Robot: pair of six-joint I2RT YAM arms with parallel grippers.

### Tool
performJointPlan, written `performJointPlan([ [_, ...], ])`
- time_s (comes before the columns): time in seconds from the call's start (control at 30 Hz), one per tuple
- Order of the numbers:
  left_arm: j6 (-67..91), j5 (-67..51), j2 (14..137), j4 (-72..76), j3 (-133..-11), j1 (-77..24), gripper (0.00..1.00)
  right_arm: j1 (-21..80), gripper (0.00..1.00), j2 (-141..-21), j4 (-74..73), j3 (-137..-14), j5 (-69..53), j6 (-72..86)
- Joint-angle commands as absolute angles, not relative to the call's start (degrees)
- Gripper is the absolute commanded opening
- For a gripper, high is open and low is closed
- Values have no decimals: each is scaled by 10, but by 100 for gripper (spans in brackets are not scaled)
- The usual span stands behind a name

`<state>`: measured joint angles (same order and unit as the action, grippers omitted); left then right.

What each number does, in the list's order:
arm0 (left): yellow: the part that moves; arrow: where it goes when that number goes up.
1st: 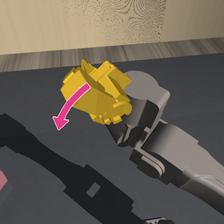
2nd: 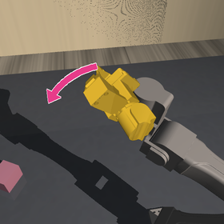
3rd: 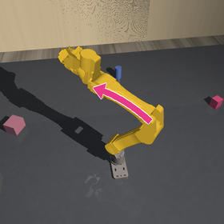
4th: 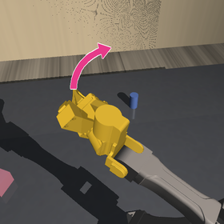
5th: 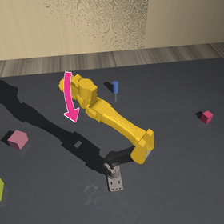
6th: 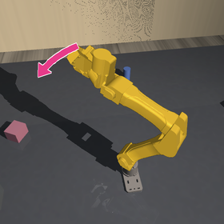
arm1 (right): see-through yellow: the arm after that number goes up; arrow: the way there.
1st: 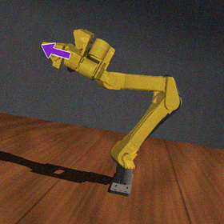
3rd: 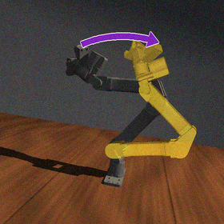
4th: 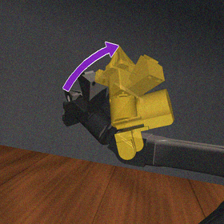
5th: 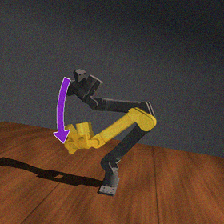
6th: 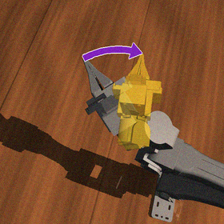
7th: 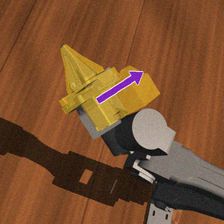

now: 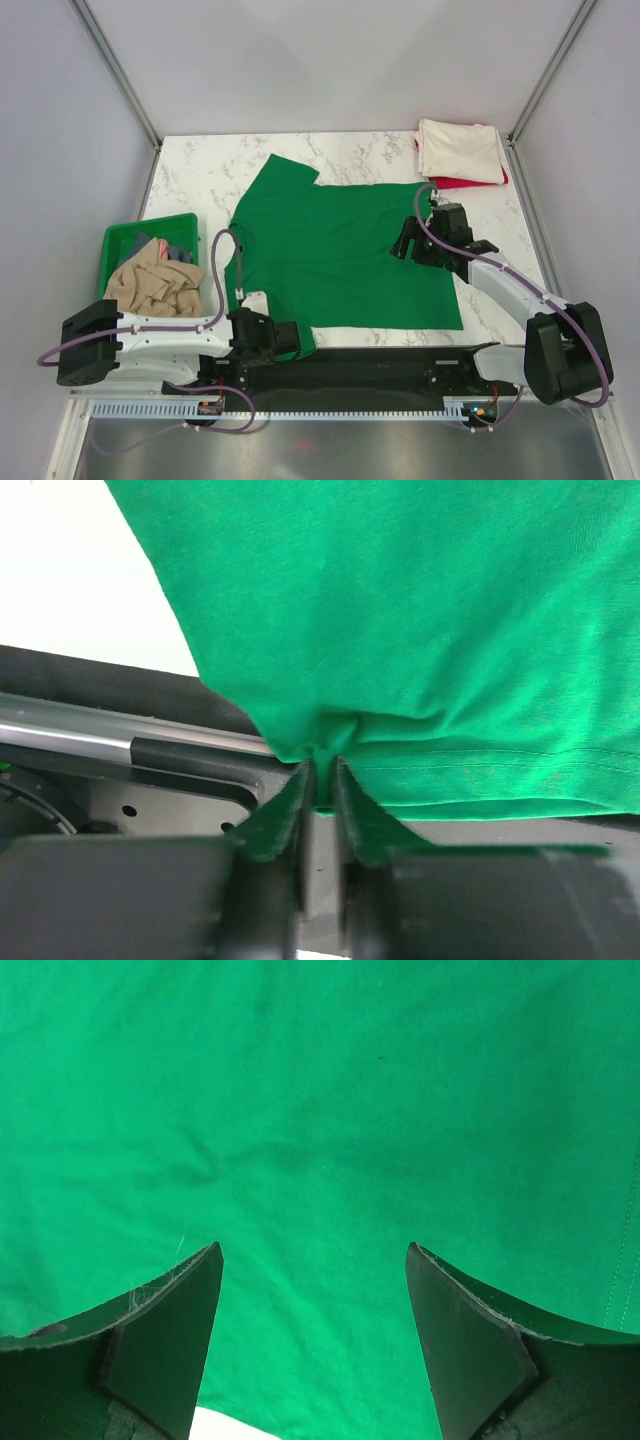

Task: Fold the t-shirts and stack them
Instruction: Fold the tshirt

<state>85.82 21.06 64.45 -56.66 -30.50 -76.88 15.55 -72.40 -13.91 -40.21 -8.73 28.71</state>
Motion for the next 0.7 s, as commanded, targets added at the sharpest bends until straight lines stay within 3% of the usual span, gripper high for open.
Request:
performJointPlan([
  [0.0, 856, 205, 646, -519, -299, -770, 14, 157, 82, -729, -122, -403, -84, 281],
  [0.1, 850, 207, 646, -521, -306, -770, 2, 157, 82, -725, -129, -403, -66, 277],
  [0.27, 815, 233, 637, -557, -367, -769, 2, 155, 81, -687, -180, -396, 38, 315],
  [0.37, 794, 275, 630, -598, -407, -761, 2, 109, 94, -608, -193, -341, 85, 369],
  [0.53, 719, 290, 595, -577, -412, -716, 2, 19, 90, -539, -248, -284, 87, 425],
  [0.67, 663, 288, 565, -541, -406, -676, 2, 11, 90, -474, -293, -250, 139, 501],
])
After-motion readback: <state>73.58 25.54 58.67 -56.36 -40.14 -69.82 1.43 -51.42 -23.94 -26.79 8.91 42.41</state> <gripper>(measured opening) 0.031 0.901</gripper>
